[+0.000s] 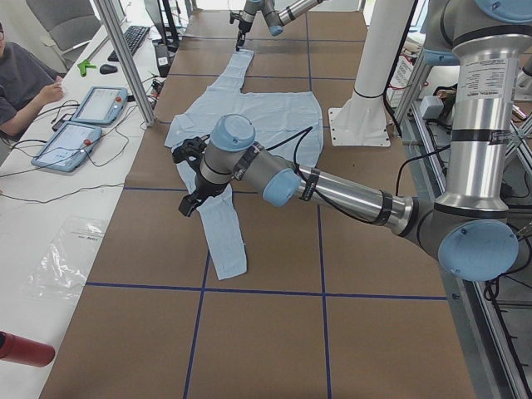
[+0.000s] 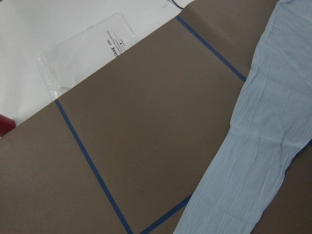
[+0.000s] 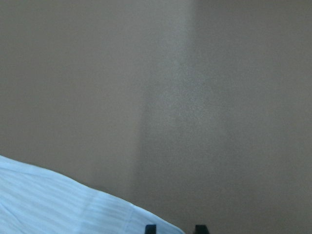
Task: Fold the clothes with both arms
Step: 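Lower the right gripper and grasp the sleeve cuff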
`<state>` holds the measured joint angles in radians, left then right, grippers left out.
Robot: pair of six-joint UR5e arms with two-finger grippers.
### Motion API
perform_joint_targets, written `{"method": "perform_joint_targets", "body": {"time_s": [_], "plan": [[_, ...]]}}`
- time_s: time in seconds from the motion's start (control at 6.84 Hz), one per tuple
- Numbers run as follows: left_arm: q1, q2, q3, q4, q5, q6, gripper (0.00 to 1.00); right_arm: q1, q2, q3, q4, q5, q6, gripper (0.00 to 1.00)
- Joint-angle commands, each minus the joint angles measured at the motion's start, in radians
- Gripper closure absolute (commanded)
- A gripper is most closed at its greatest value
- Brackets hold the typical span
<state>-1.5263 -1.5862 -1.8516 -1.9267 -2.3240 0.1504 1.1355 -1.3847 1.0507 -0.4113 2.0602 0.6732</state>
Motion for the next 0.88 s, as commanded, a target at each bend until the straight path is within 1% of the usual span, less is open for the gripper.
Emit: {"method": "perform_joint_targets", "body": {"time_s": [0.0, 0.15, 0.44, 0.58, 0.73], "plan": [[0.000, 0.000, 0.003, 0.000, 0.000, 0.000, 0.00, -0.002, -0.010, 0.002, 0.002, 0.000, 0.000, 0.83], [0.000, 0.000, 0.003, 0.000, 0.000, 0.000, 0.00, -0.002, -0.010, 0.006, 0.002, 0.000, 0.002, 1.00], [0.000, 0.000, 0.003, -0.002, 0.000, 0.000, 0.00, 0.000, -0.011, 0.018, 0.002, 0.000, 0.005, 1.00], [0.000, 0.000, 0.005, -0.002, 0.000, 0.000, 0.00, 0.000, -0.010, 0.069, -0.004, 0.020, 0.032, 1.00], [0.000, 0.000, 0.008, -0.002, 0.000, 0.000, 0.00, 0.001, -0.004, 0.122, -0.021, 0.049, 0.099, 1.00]]}}
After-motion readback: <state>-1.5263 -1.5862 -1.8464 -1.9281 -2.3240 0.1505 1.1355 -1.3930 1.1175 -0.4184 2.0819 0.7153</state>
